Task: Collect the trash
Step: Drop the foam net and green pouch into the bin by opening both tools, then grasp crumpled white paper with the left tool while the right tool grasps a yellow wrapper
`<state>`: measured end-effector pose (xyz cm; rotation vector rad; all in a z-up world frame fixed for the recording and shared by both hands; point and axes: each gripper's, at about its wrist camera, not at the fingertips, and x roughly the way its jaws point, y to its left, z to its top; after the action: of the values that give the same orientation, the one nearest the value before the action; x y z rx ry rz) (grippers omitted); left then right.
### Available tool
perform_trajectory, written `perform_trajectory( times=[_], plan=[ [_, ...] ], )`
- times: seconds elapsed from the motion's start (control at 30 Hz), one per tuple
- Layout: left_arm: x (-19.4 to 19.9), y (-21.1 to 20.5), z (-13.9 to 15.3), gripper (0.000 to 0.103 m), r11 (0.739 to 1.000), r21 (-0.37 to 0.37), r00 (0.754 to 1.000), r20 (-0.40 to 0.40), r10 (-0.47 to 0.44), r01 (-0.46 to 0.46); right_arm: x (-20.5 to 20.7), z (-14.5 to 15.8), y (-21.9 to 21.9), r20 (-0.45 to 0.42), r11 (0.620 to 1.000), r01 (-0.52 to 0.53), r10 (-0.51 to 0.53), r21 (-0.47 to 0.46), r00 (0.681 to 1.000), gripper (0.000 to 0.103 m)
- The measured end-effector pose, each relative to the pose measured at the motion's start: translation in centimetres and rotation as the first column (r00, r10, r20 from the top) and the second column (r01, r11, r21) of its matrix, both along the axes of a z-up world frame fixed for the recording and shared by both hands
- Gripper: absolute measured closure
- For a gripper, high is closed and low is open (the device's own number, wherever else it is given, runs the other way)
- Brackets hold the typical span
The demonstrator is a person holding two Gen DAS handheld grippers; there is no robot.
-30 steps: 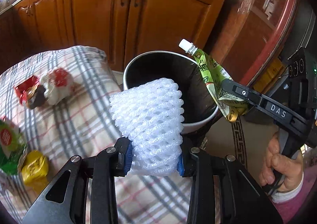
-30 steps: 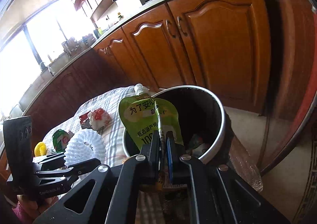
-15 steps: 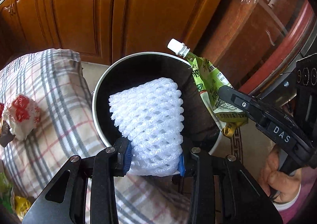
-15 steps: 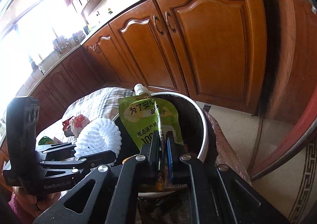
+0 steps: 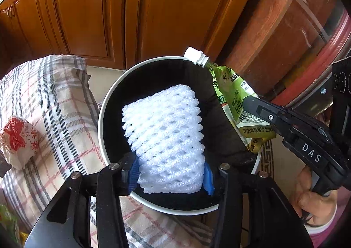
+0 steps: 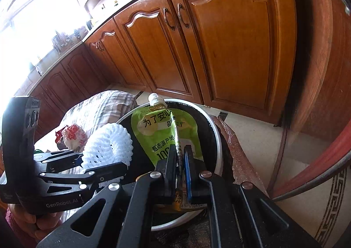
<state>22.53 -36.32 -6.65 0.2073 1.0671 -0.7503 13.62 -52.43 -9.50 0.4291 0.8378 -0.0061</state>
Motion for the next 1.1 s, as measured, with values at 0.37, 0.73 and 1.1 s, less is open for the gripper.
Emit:
perform_trajectory(
  times=[0.37,0.73,1.1],
  plan=[
    [-1.5,3.5,1.0,0.020,0.998,-0.036,0.998,0.048,0.048,-0.046,-0.6,-0.1,-0.7,0.021,0.997,0.045,-0.046,0.066,0.999,0.049],
    [-7.8,14.0,0.1,0.018,0.975,-0.084,0.969,0.124,0.214,-0.205,-4.1,1.5,3.4,0.127,0.992,0.034,-0.050,0.124,0.991,0.015],
    [-11.5,27.3,-0.2,0.018,0.894,-0.140,0.891,0.114,0.440,-0.424,-4.6,0.7,12.2,0.106,0.974,-0.133,0.115,0.184,0.988,0.015]
  ],
)
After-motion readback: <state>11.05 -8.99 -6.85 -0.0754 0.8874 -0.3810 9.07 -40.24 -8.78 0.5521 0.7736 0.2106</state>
